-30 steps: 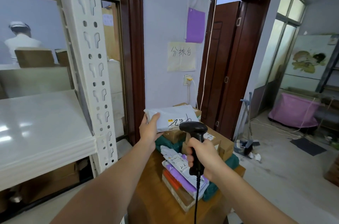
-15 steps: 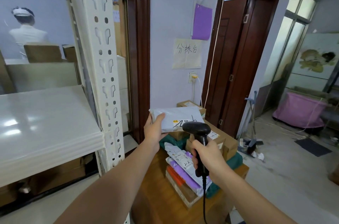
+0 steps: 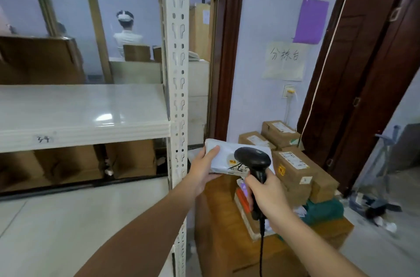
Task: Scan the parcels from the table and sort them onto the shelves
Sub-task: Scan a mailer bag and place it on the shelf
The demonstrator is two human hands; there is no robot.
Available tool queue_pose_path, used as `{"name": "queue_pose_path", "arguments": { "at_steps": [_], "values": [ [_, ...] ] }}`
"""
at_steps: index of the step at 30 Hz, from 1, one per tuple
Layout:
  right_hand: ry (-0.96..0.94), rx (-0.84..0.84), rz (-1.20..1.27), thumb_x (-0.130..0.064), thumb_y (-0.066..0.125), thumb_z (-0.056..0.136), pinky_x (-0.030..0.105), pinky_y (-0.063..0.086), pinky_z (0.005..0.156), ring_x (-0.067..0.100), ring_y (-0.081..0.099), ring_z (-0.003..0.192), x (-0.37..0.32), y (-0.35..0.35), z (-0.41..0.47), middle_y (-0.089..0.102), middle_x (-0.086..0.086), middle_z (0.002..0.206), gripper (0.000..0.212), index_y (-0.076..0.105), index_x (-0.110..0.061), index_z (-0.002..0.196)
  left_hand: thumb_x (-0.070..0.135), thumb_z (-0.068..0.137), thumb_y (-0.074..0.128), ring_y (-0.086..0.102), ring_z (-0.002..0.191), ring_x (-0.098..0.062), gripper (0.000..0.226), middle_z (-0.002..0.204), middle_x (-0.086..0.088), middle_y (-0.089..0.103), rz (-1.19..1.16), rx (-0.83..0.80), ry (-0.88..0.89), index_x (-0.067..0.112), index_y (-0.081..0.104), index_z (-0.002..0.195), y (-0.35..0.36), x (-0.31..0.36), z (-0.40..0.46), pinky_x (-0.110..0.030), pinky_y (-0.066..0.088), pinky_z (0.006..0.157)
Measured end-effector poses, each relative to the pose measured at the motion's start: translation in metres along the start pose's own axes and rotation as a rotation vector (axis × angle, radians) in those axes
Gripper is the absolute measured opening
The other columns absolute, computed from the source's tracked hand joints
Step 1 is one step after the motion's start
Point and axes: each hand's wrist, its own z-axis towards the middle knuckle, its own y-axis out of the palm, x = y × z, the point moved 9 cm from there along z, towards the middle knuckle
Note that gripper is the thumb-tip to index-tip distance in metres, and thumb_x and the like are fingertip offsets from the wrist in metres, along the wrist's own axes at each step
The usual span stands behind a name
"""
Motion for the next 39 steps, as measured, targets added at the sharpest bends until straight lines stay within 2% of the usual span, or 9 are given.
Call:
{"name": "queue_pose_path", "arguments": {
  "at_steps": [5, 10, 15, 19, 24, 29, 34, 37, 39],
  "values": [
    [-0.089, -0.204, -0.031, -0.013, 0.059, 0.093, 0.036, 0.05, 0.052, 0.021, 0.053, 0.045, -0.009, 0.043, -0.039, 0.056, 0.009, 0.054, 0.007, 0.056, -0.013, 0.087, 0.036, 0.096, 0.072, 0.069, 0.113, -0.032, 0.047, 0.129, -0.011, 0.065, -0.036, 0.143, 0.032, 0.026, 0.054, 0.139, -0.061, 0.005, -0.063, -0.053, 0.061, 0.093],
    [-0.184, -0.434, 0.012, -0.015, 0.058, 0.097, 0.034, 0.049, 0.052, 0.017, 0.053, 0.045, -0.042, 0.112, -0.082, 0.057, 0.006, 0.056, 0.004, 0.059, -0.02, 0.096, 0.039, 0.095, 0.071, 0.072, 0.112, -0.031, 0.046, 0.127, -0.012, 0.07, -0.024, 0.271, 0.137, 0.024, 0.06, 0.137, -0.145, 0.034, -0.138, -0.048, 0.063, 0.089],
    [-0.24, -0.614, 0.057, -0.013, 0.055, 0.098, 0.035, 0.046, 0.051, 0.023, 0.048, 0.044, -0.092, 0.194, -0.128, 0.052, 0.012, 0.054, 0.008, 0.054, -0.015, 0.09, 0.042, 0.094, 0.071, 0.073, 0.111, -0.029, 0.042, 0.125, -0.009, 0.073, 0.008, 0.478, 0.307, 0.028, 0.063, 0.133, -0.243, 0.094, -0.232, -0.051, 0.06, 0.095],
    [-0.278, -0.738, 0.088, -0.007, 0.053, 0.097, 0.036, 0.043, 0.052, 0.024, 0.045, 0.044, -0.136, 0.258, -0.165, 0.051, 0.013, 0.053, 0.003, 0.053, -0.01, 0.096, 0.038, 0.096, 0.069, 0.075, 0.106, -0.027, 0.037, 0.119, -0.005, 0.077, 0.007, 0.635, 0.431, 0.025, 0.064, 0.131, -0.322, 0.146, -0.312, -0.043, 0.062, 0.087],
    [-0.331, -0.842, 0.122, -0.007, 0.056, 0.095, 0.035, 0.042, 0.052, 0.023, 0.046, 0.044, -0.191, 0.336, -0.212, 0.052, 0.011, 0.055, 0.008, 0.054, -0.01, 0.103, 0.035, 0.099, 0.066, 0.075, 0.106, -0.027, 0.034, 0.117, -0.003, 0.078, 0.013, 0.773, 0.572, 0.028, 0.062, 0.132, -0.41, 0.205, -0.399, -0.044, 0.061, 0.09],
    [-0.385, -0.936, 0.139, -0.009, 0.054, 0.097, 0.034, 0.046, 0.049, 0.019, 0.047, 0.044, -0.238, 0.407, -0.264, 0.051, 0.006, 0.053, 0.005, 0.053, -0.013, 0.099, 0.037, 0.101, 0.062, 0.074, 0.109, -0.028, 0.036, 0.122, -0.004, 0.076, 0.026, 0.8, 0.638, 0.03, 0.06, 0.136, -0.48, 0.242, -0.449, -0.043, 0.061, 0.09],
    [-0.423, -0.96, 0.146, -0.009, 0.054, 0.096, 0.035, 0.045, 0.049, 0.021, 0.046, 0.045, -0.281, 0.473, -0.286, 0.05, 0.008, 0.055, 0.003, 0.053, -0.012, 0.096, 0.036, 0.101, 0.064, 0.074, 0.109, -0.027, 0.036, 0.122, -0.003, 0.075, 0.028, 0.808, 0.686, 0.032, 0.058, 0.137, -0.536, 0.28, -0.462, -0.048, 0.06, 0.095],
    [-0.447, -0.952, 0.172, -0.008, 0.054, 0.097, 0.033, 0.046, 0.049, 0.02, 0.046, 0.044, -0.302, 0.513, -0.285, 0.051, 0.006, 0.056, 0.006, 0.055, -0.013, 0.1, 0.039, 0.097, 0.069, 0.074, 0.11, -0.028, 0.051, 0.124, -0.006, 0.074, -0.003, 0.82, 0.698, 0.026, 0.051, 0.143, -0.577, 0.305, -0.456, -0.054, 0.057, 0.1],
    [-0.448, -0.937, 0.174, -0.01, 0.055, 0.097, 0.033, 0.048, 0.051, 0.019, 0.049, 0.045, -0.312, 0.538, -0.278, 0.053, 0.006, 0.057, 0.008, 0.057, -0.015, 0.102, 0.042, 0.097, 0.069, 0.075, 0.107, -0.028, 0.051, 0.12, -0.007, 0.076, -0.011, 0.823, 0.7, 0.021, 0.052, 0.14, -0.602, 0.322, -0.448, -0.054, 0.056, 0.101]
  ]
}}
